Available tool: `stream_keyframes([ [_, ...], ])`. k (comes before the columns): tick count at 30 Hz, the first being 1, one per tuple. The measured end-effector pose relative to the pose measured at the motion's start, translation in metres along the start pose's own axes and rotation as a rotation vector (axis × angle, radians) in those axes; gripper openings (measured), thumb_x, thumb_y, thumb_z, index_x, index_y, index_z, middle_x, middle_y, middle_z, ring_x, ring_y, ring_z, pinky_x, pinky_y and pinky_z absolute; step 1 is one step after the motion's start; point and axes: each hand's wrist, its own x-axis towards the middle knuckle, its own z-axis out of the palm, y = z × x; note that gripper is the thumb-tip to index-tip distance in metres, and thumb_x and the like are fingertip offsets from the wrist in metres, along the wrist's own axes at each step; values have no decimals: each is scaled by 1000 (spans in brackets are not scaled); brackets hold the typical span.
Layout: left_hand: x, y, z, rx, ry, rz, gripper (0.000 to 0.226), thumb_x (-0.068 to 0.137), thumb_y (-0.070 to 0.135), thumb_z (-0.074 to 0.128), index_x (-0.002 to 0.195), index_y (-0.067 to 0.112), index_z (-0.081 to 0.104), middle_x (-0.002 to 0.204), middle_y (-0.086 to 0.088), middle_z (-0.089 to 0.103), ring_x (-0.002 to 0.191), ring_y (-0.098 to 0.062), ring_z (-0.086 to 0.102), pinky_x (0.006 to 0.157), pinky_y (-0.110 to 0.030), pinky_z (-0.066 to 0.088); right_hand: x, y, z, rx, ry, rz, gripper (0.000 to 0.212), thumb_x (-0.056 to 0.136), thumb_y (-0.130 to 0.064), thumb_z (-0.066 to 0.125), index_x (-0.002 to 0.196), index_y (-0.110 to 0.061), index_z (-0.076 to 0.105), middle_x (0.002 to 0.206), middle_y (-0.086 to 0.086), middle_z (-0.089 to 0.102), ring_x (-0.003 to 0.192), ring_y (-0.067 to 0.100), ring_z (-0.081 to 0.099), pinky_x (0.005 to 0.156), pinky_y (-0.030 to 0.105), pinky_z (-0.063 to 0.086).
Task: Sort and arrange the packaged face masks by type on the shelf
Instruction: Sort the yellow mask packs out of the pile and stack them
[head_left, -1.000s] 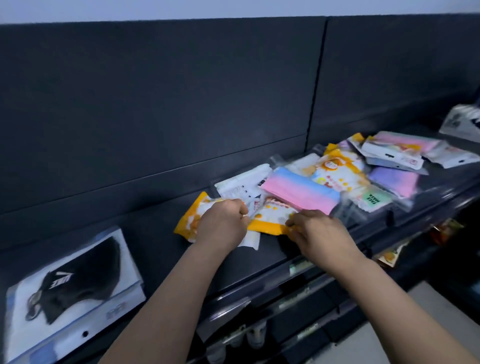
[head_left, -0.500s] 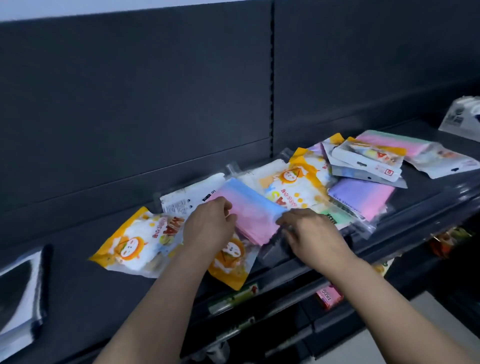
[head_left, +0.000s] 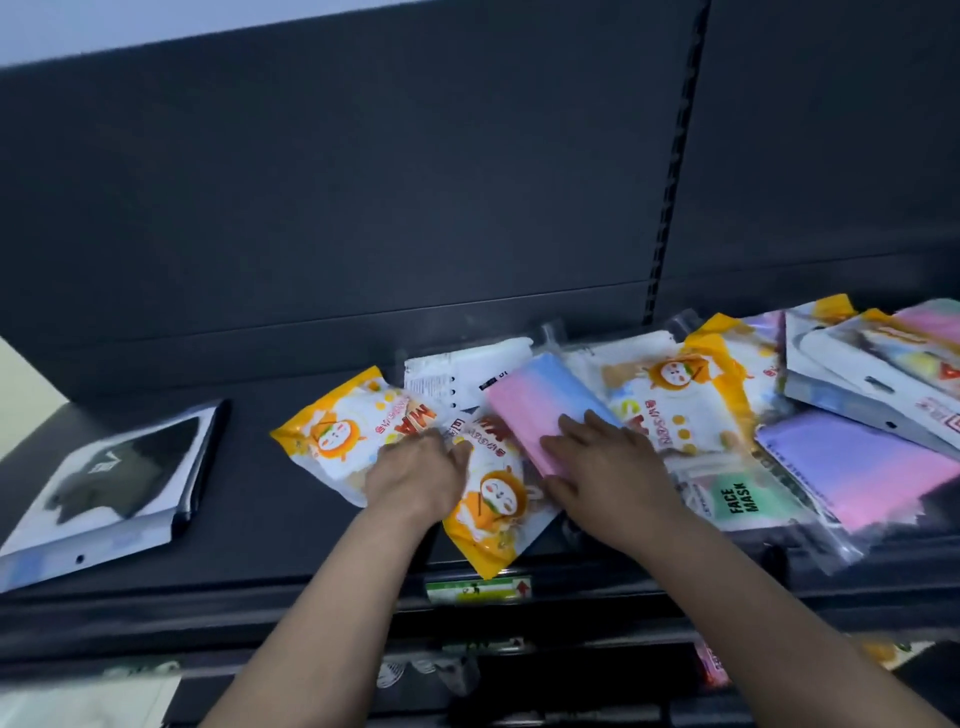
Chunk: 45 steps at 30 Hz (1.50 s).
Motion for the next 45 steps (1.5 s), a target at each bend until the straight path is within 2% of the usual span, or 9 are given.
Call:
stream_keyframes([
  [7, 0, 39, -6, 149, -62, 149, 59, 96, 61, 30, 129, 17, 53, 129, -8, 59, 118, -31, 55, 90, -33, 43, -2, 24, -12, -69, -25, 252, 39, 84, -31, 49, 120, -19, 55, 128, 3, 51, 124, 29, 39, 89, 38, 38],
  [13, 23, 24, -21, -11, 80, 194, 40, 98, 46, 36, 113, 20, 62, 115, -5, 66, 105, -28, 60, 77, -32, 47, 4, -6, -17, 164, 169, 124, 30, 83, -23, 59, 111, -18, 66, 106, 5, 66, 100, 27, 60, 78, 35, 46],
  [17, 40, -24, -33, -70, 241, 46, 43, 96, 35, 47, 133, 15, 47, 134, -8, 52, 126, -31, 40, 92, -39, 43, 12, -43, -11, 243, 117, -3, 32, 88, -39, 52, 114, -24, 63, 114, -2, 63, 103, 20, 59, 84, 36, 49],
  [22, 58, -65, -38, -119, 132, -25, 51, 95, 40, 49, 137, 12, 41, 141, -12, 44, 129, -35, 39, 99, -41, 38, 18, -70, -2, 177, -33, -5, 59, 79, -65, 46, 126, -30, 54, 134, -7, 53, 127, 15, 44, 103, 34, 35],
  [26, 59, -67, -38, -129, 75, 81, 49, 88, 48, 58, 122, 15, 48, 123, -10, 58, 113, -31, 55, 80, -34, 43, 17, -76, 11, 53, -2, 79, 45, 81, -47, 36, 109, -25, 63, 117, -2, 63, 122, 20, 48, 100, 39, 36],
  [32, 35, -65, -66, 371, -158, 47, 56, 65, 74, 65, 70, 20, 53, 73, 8, 61, 78, -16, 62, 66, -25, 44, 27, -91, 11, -14, 118, 138, 31, 63, -24, 49, 85, -19, 72, 77, 3, 70, 79, 26, 66, 76, 38, 48],
  [36, 35, -64, -66, 255, 122, 164, 50, 70, 59, 70, 105, 25, 59, 100, 3, 63, 96, -21, 58, 69, -29, 44, 22, -107, 10, 114, 30, 20, 36, 83, -49, 44, 103, -28, 66, 99, -5, 68, 97, 19, 61, 92, 40, 41],
  [39, 47, -66, -48, 9, -12, 440, 64, 82, 49, 65, 140, 33, 43, 141, 6, 50, 130, -20, 43, 98, -34, 41, 19, -110, 11, 107, -33, -25, 36, 82, -53, 50, 109, -31, 61, 108, -8, 64, 105, 17, 57, 99, 41, 32],
  [45, 45, -82, -53, 297, -67, 294, 49, 83, 64, 53, 107, 23, 63, 107, 1, 63, 100, -20, 59, 73, -30, 43, 29, -113, 17, 2, 39, 37, 18, 75, -26, 65, 92, -30, 69, 91, -4, 69, 93, 21, 63, 93, 46, 39],
])
